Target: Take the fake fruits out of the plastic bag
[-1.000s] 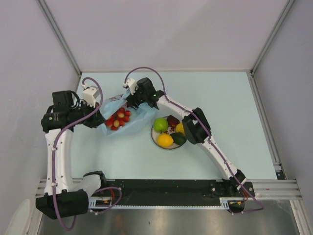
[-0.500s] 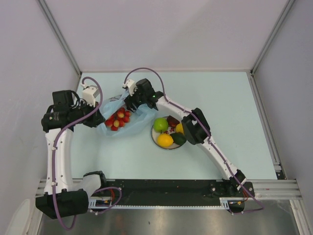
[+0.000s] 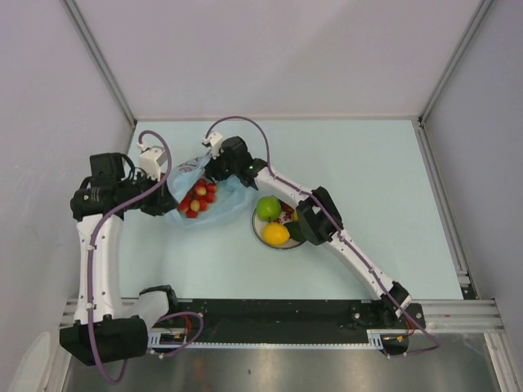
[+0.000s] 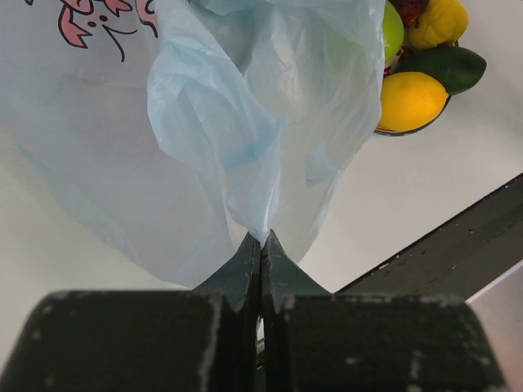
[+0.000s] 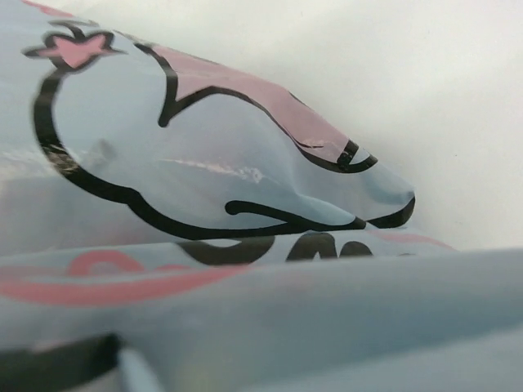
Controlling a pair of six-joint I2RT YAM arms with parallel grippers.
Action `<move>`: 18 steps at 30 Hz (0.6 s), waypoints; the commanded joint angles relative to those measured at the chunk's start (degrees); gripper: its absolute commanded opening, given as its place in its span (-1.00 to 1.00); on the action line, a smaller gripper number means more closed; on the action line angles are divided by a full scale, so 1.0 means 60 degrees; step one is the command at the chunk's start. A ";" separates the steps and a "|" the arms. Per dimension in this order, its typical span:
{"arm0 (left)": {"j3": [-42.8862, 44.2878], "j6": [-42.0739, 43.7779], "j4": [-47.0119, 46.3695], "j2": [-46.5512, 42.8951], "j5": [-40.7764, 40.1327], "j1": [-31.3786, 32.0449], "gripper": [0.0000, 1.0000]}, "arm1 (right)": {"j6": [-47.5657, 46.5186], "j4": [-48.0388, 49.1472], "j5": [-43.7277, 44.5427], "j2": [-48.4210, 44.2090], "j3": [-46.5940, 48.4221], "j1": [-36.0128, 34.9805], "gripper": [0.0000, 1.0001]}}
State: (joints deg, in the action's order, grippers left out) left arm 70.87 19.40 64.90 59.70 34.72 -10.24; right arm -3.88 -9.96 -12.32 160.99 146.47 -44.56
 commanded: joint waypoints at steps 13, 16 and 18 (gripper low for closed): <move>0.0917 -0.0099 0.0534 -0.0237 0.0088 0.0051 -1.00 | 0.0265 -0.0272 -0.0713 -0.1531 -0.1500 -0.0118 -0.83; 0.0961 0.0033 0.0769 -0.0559 -0.0132 0.0037 -0.99 | 0.0602 -0.0537 -0.1037 -0.2321 -0.2730 -0.0205 -0.90; 0.1020 0.0106 0.0930 -0.0721 -0.0292 0.0051 -0.99 | 0.0895 -0.0597 -0.1053 -0.2703 -0.3404 -0.0323 -0.92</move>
State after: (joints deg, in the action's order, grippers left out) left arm 73.97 19.05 67.83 58.72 34.22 -10.24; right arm -2.35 -10.33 -15.31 152.86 131.26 -45.34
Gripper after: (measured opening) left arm 0.005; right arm 0.053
